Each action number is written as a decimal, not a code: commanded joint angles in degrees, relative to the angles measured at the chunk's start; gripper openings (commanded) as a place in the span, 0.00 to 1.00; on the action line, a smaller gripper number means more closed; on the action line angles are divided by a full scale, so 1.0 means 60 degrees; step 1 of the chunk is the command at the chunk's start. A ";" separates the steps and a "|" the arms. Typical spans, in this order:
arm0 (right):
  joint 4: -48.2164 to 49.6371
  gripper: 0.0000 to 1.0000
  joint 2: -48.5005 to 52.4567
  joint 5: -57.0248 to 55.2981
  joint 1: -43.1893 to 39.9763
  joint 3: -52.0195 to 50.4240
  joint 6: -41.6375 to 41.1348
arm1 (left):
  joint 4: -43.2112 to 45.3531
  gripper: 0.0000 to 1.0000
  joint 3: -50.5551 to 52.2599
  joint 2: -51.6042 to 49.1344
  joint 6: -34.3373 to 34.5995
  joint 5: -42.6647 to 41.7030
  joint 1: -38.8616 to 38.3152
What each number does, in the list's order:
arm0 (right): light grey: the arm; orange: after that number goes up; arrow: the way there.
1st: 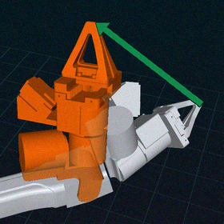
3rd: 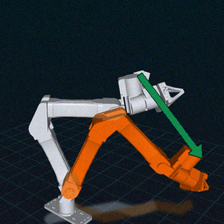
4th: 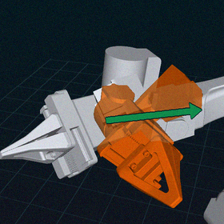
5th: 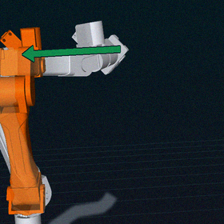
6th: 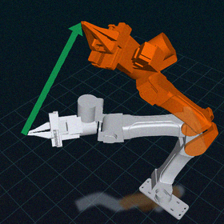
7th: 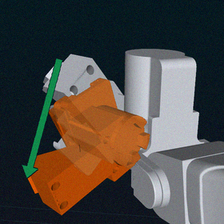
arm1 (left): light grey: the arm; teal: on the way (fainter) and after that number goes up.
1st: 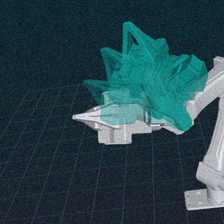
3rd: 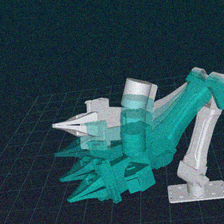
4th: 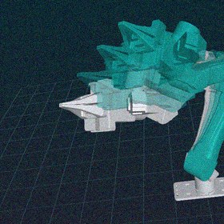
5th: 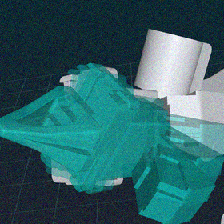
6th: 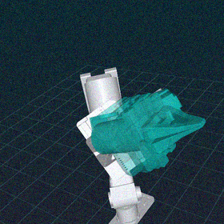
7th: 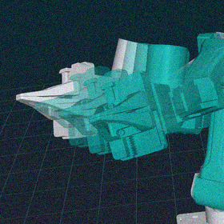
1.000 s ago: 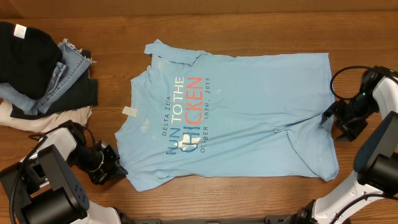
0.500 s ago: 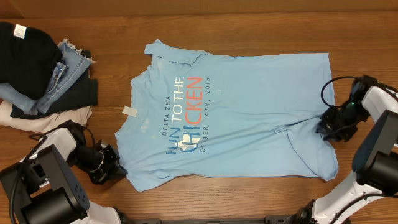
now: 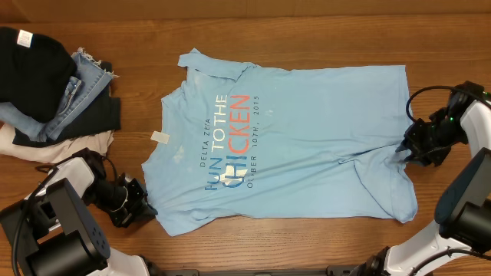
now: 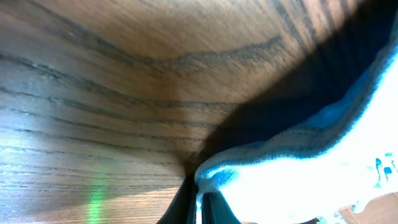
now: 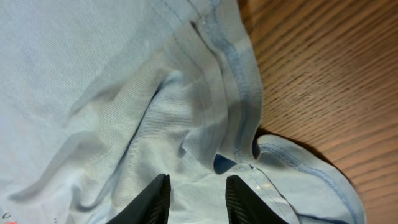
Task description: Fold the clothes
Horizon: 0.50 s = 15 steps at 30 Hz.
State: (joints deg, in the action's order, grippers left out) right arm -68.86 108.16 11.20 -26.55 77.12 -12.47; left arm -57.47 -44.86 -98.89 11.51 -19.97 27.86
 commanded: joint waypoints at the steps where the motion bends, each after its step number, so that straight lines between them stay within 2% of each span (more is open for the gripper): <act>1: 0.0350 0.33 -0.0186 0.0189 -0.0015 -0.0310 0.0240 | 0.0809 0.04 -0.0018 -0.0284 -0.0284 0.1126 0.0095; 6: 0.0790 0.34 -0.0186 0.0189 -0.0018 -0.1093 0.0270 | 0.0827 0.04 -0.0018 -0.0284 -0.0321 0.1064 0.0095; 14: 0.0750 0.32 -0.0186 0.0193 -0.0015 -0.1115 0.0266 | 0.0841 0.04 -0.0018 -0.0284 -0.0321 0.1060 0.0095; 15: 0.0743 0.29 -0.0186 0.0237 -0.0015 -0.1115 0.0266 | 0.0845 0.04 -0.0018 -0.0284 -0.0321 0.1064 0.0095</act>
State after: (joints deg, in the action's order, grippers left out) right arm -64.53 108.16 11.79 -26.55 70.81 -11.29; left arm -57.41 -44.86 -98.89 11.38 -19.97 27.86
